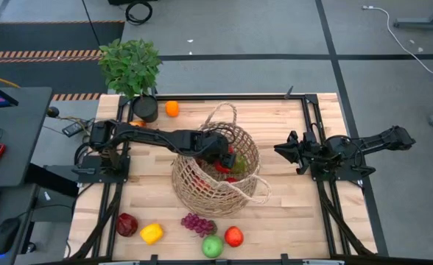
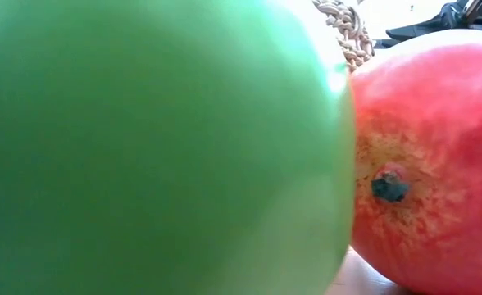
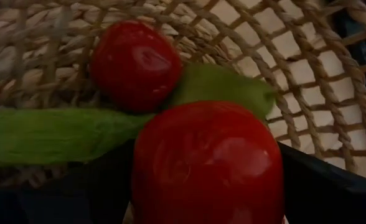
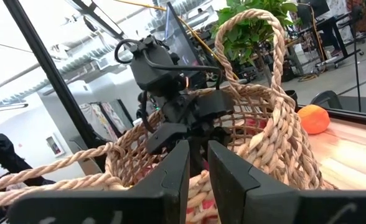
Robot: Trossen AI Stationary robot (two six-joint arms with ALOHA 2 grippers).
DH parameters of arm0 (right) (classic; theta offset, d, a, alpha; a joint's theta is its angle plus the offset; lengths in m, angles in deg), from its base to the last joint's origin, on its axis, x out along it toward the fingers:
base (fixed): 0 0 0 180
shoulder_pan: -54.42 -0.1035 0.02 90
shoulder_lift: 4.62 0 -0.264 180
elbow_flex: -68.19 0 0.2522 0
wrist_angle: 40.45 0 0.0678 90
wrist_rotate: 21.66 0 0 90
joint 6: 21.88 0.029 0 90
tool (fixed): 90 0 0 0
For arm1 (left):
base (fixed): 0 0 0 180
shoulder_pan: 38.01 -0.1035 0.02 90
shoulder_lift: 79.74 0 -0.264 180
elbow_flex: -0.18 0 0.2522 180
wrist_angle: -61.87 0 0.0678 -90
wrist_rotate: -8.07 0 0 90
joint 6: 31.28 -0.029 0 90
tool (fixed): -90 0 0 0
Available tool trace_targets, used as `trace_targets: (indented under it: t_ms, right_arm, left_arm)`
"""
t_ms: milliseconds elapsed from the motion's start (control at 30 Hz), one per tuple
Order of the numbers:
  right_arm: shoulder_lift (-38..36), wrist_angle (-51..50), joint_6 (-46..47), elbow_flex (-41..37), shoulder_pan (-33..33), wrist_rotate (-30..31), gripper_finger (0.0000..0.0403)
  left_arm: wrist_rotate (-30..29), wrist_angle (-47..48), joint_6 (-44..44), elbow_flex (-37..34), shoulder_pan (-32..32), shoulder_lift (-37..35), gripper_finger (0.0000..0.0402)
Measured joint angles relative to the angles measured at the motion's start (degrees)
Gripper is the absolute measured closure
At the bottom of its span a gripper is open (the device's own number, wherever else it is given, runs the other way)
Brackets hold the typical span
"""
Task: Build produce basket
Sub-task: Put the apple into the basket, then put the yellow bell pepper into the basket
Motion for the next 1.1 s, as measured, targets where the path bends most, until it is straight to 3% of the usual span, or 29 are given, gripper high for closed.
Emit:
trace_targets:
  t_ms: [300,433,533,633,833,967,1100]
  right_arm:
    - [0.0,0.0,0.0,0.0,0.0,0.0,0.0338]
    - [0.0,0.0,0.0,0.0,0.0,0.0,0.0338]
    - [0.0,0.0,0.0,0.0,0.0,0.0,0.0338]
    - [0.0,0.0,0.0,0.0,0.0,0.0,0.0338]
    - [0.0,0.0,0.0,0.0,0.0,0.0,0.0338]
    - [0.0,0.0,0.0,0.0,0.0,0.0,0.0338]
    - [0.0,0.0,0.0,0.0,0.0,0.0,0.0338]
  left_arm:
    - [4.2,-0.1,-0.6,0.0,-0.4,0.0,0.0071]
    - [8.1,-0.3,-2.8,0.0,-0.8,0.0,0.0044]
    - [8.2,-0.2,-2.8,0.0,-0.7,0.0,0.0013]
    - [8.7,-0.8,-2.5,0.0,-0.8,0.0,0.0008]
    - [11.7,-12.7,-4.6,-0.1,-1.2,-0.8,0.001]
    - [11.2,-22.5,-9.0,-0.1,-1.7,-3.0,0.001]
    - [10.3,-26.5,-11.6,-0.1,-3.1,-5.8,0.001]
